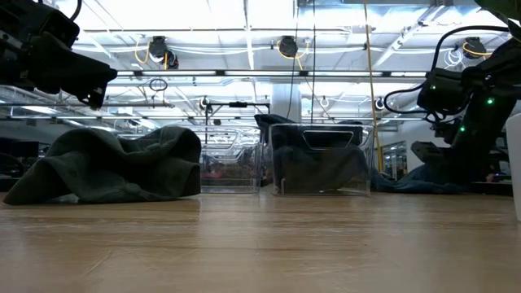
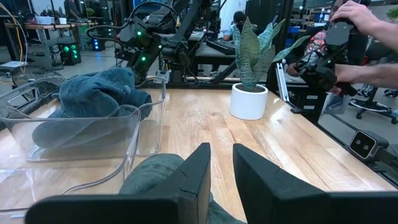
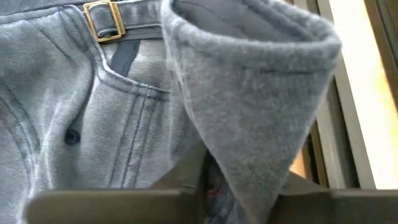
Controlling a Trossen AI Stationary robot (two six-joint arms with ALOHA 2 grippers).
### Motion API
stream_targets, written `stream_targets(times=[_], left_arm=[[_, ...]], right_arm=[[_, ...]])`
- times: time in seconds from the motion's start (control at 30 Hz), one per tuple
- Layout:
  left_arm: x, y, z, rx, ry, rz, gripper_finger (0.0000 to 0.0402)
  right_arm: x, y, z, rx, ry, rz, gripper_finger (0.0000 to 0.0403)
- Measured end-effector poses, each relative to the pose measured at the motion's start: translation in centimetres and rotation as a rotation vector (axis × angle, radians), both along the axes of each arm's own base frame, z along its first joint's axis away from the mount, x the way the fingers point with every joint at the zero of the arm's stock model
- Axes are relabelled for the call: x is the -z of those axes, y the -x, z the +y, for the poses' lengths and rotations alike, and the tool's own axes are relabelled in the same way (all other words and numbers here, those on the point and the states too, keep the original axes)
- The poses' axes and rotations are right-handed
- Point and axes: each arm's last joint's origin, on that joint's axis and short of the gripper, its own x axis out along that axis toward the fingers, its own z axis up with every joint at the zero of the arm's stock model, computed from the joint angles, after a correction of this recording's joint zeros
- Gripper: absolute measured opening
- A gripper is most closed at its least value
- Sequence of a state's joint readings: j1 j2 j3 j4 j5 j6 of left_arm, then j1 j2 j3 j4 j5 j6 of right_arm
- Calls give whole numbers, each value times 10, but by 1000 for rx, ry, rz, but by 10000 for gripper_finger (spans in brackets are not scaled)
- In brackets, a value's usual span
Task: Pick & Place hat
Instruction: Put the blue cap into the right transparent bin
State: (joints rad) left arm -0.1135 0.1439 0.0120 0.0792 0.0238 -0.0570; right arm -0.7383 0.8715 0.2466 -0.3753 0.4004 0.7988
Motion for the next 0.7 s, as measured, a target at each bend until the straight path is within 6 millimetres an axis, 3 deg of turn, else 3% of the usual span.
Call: stream_targets(times=[0.13,0.7], left_arm=[[0,0,0,0,0,0,77],[0,0,0,0,0,0,77]], right_arm=[[-1,-1,-1,-14,11,5,7],[-7,-4,-5,-35,107,-11,1]])
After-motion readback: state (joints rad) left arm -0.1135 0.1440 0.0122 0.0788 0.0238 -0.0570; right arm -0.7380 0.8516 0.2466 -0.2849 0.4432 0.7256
